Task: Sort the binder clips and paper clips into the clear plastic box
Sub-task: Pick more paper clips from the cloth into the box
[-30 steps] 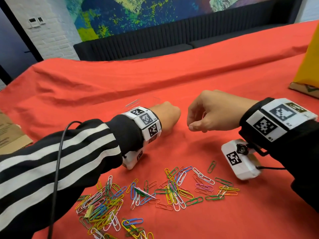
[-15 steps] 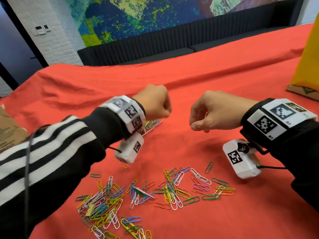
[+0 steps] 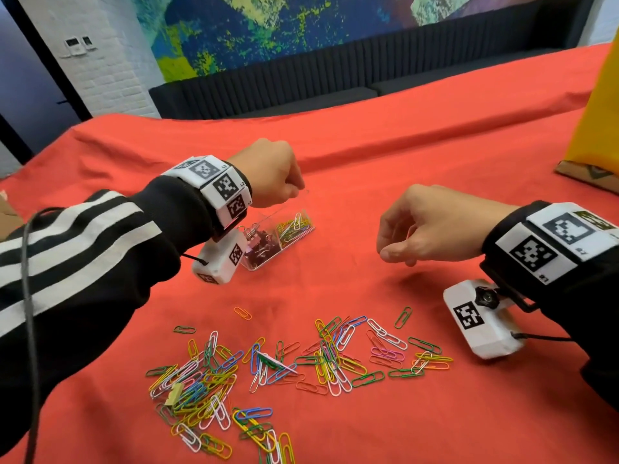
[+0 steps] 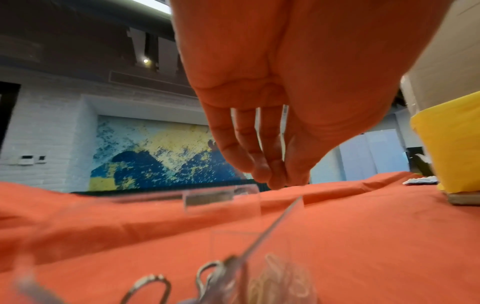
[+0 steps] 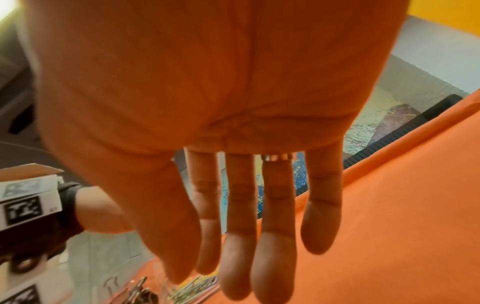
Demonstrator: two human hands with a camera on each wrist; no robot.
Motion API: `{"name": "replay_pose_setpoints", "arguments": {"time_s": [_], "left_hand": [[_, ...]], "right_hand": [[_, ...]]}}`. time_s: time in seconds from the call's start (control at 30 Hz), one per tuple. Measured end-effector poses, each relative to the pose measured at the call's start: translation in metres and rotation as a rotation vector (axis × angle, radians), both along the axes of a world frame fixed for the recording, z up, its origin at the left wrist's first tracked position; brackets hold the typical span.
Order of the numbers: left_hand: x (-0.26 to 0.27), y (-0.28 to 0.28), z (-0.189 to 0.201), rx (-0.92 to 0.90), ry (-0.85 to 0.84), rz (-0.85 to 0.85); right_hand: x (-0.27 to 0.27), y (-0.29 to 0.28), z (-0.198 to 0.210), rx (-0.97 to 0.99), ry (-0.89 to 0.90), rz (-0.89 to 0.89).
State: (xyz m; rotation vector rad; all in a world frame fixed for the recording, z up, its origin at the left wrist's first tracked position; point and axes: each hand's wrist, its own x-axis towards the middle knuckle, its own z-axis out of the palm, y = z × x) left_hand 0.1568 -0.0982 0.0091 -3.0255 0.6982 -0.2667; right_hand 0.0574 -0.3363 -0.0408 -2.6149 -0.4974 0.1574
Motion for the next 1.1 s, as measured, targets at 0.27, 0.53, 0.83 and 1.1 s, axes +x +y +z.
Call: {"name": "replay_pose_setpoints", "arguments": {"time_s": [0.27, 0.53, 0.83, 1.1], "left_hand": [[-0.094, 0.004, 0.005, 0.034, 0.164, -0.201], [-0.164, 0.053, -0.028, 0.456, 0.622, -0.194], [-0.146, 0.071, -0.058, -0.027, 0.540, -0.207], [-0.134, 0.073, -0.054, -0.250, 0.575, -0.226]], "right_hand": [[-0.028, 0.044, 0.009, -0.209, 0.104, 0.175], [-0.060, 0.087, 0.001, -0.463, 0.057, 0.390], [-0.055, 0.102, 0.002, -0.358, 0.008, 0.343], [-0.048, 0.090, 0.002, -0.176, 0.056, 0.250]]}}
